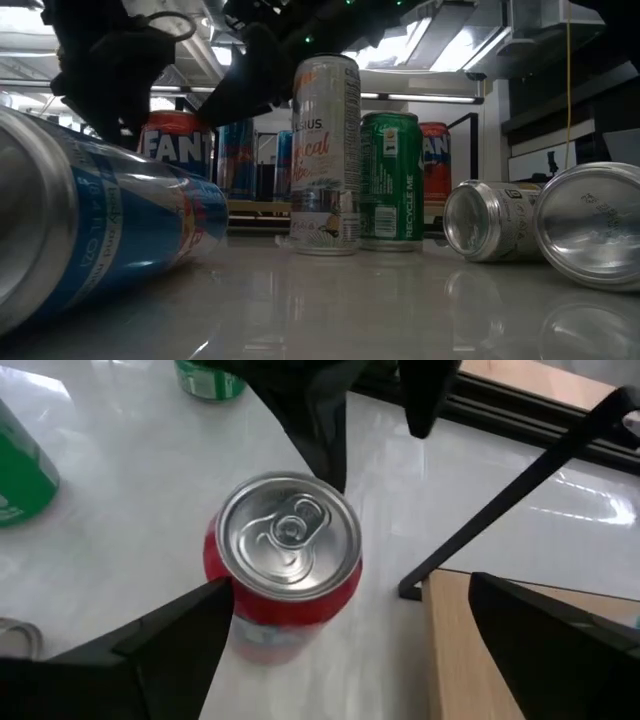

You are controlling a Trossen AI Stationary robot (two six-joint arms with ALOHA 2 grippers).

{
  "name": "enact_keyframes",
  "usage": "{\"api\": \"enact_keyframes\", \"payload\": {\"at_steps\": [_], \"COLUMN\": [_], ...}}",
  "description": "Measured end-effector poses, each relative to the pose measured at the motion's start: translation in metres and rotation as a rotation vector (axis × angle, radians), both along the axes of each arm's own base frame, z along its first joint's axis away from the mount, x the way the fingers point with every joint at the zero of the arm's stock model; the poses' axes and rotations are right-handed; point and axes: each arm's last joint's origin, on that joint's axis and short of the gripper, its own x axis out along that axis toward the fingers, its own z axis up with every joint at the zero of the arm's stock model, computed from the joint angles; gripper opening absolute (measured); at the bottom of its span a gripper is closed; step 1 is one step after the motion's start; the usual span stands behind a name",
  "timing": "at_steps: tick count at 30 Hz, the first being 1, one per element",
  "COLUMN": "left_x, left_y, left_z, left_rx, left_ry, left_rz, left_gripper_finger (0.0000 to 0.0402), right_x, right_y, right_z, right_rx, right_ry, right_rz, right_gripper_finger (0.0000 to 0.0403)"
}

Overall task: Sort soda cans
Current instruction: Put the orange soda can on the shelf and align with the other orange soda can

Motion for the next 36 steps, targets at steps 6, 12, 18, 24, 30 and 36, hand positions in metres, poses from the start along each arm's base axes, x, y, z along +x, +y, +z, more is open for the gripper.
{"api": "enact_keyframes", "payload": {"at_steps": [6,12,18,24,30,36], "left_x": [-0.004,-0.004,0.001,0.001,0.003,0.005], "left_y": [-0.004,-0.013,-0.014,-0.013,-0.008,-0.003], "left_z": [-0.001,-0.001,0.0,0.0,0.001,0.001], "left_rx": [-0.071,-0.124,-0.116,-0.093,-0.064,-0.04], "left_ry": [0.057,0.029,-0.036,-0.048,-0.064,-0.064], "left_rz": [-0.025,-0.039,-0.019,-0.012,0.017,0.022], "left_gripper_finger": [0.0335,0.0335,0.0335,0.0335,0.0335,0.0335], "right_x": [-0.003,-0.004,-0.003,-0.002,-0.001,-0.001], "right_y": [0.0,-0.003,-0.004,-0.003,-0.001,-0.001], "right_z": [0.012,0.012,0.011,0.006,0.003,0.003], "right_rx": [-0.001,-0.078,-0.111,-0.103,-0.071,-0.062], "right_ry": [-0.032,-0.026,-0.027,-0.007,-0.006,-0.005], "right_rz": [0.002,-0.055,-0.066,-0.052,-0.008,0.003], "right_gripper_finger": [0.0397,0.0397,0.0397,0.0397,0.0397,0.0397]}}
